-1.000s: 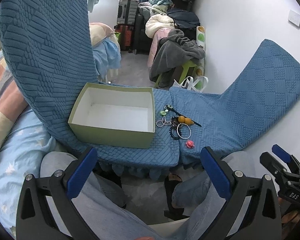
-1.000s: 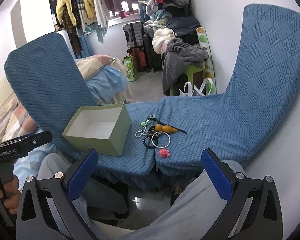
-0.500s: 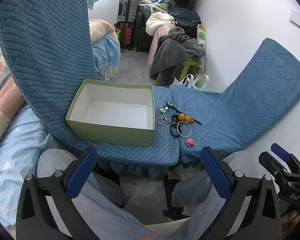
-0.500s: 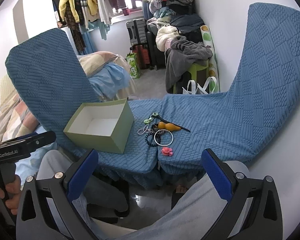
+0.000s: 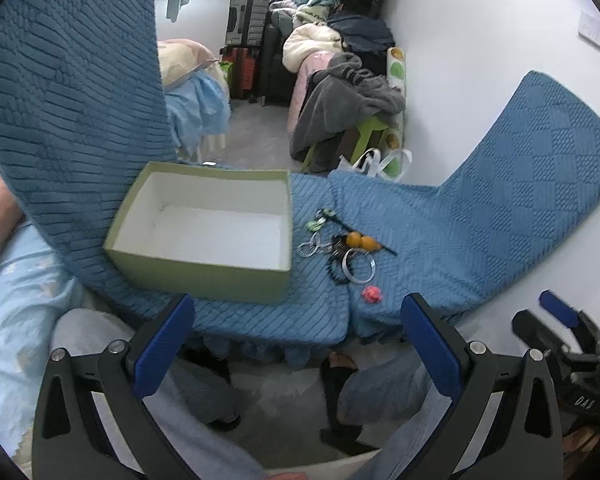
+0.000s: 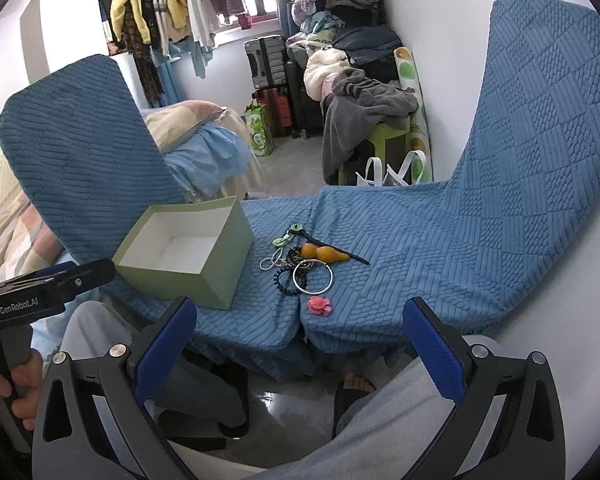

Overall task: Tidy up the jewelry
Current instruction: 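Grasp the pink hair clip with the right tool while the left tool grasps the black coil hair tie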

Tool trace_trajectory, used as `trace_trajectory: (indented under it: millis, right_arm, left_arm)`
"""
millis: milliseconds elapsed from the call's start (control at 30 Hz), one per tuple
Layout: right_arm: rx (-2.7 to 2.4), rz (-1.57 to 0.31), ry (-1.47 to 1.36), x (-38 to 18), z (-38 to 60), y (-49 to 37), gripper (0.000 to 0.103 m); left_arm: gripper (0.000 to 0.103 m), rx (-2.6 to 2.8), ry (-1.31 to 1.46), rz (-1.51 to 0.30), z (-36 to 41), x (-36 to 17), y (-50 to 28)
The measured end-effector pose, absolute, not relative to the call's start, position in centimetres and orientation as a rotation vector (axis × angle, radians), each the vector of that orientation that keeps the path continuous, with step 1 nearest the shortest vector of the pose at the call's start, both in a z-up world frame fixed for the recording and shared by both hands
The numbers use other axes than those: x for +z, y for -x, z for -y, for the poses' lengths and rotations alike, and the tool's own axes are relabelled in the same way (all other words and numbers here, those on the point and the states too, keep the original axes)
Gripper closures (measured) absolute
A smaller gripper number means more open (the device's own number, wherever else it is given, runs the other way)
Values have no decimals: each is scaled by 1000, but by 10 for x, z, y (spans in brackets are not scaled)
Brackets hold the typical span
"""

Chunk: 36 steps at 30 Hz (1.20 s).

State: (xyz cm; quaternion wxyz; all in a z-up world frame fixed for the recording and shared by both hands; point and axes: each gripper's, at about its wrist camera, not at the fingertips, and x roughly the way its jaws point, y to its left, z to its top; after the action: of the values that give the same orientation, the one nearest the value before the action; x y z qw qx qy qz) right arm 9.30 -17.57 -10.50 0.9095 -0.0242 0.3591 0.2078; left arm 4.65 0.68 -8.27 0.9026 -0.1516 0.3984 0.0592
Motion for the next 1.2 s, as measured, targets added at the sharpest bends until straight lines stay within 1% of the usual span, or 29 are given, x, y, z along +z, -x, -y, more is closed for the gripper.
trace_trajectory:
  millis: [133, 267, 333, 367, 433, 500, 533, 600, 633, 700, 733, 767, 800, 833, 867, 900, 1000, 1200]
  right_arm:
    - [415, -725, 65, -121, 174, -103, 0]
    - [415, -705, 79, -140, 173, -118, 0]
    - [428, -698, 74, -150, 174, -127, 0]
    - [435, -700, 70, -154, 174, -131, 4]
    - [440, -703, 65, -165, 176, -141, 14]
    - [448, -717, 54, -176, 177, -151, 37]
    - [450, -731, 53, -183, 177, -157, 41]
    - [468, -750, 60, -195, 175, -167, 49]
    - [485, -767, 53, -202, 175, -174, 50]
    - [516, -796, 31, -215, 175, -185, 53]
    - [529, -805, 25, -221, 173, -189, 54]
    - [543, -823, 21, -228, 171, -194, 60]
    - [556, -839, 12, -234, 170, -198, 63]
    - [571, -856, -1, -240, 169, -202, 63]
    - [576, -872, -3, -247, 167, -206, 63]
    - [568, -900, 1, -253, 165, -210, 64]
    - [577, -942, -16, -264, 165, -218, 67]
    - [607, -984, 28, -280, 152, -228, 67]
  left_arm:
    - [1, 80, 381, -820, -5, -101, -69]
    - [1, 72, 367, -821, 1, -112, -90]
    - [7, 52, 366, -836, 3, -122, -102]
    - [16, 44, 367, -850, 3, -125, -107]
    - [18, 25, 361, -864, 9, -134, -117]
    - [29, -1, 359, -871, 13, -143, -126]
    - [30, -11, 360, -877, 15, -147, -129]
    - [39, -28, 369, -882, 18, -154, -137]
    - [41, -32, 374, -884, 19, -158, -139]
    - [50, -35, 378, -907, 21, -168, -147]
    - [51, -38, 380, -912, 21, -170, -149]
    - [54, -46, 383, -920, 22, -174, -152]
    - [58, -50, 382, -926, 24, -177, -156]
    - [62, -63, 384, -929, 26, -181, -160]
    - [70, -72, 385, -934, 27, -184, -163]
    - [72, -73, 382, -944, 29, -187, -166]
    - [73, -64, 353, -965, 34, -197, -176]
    - [73, -22, 372, -1016, 30, -223, -196]
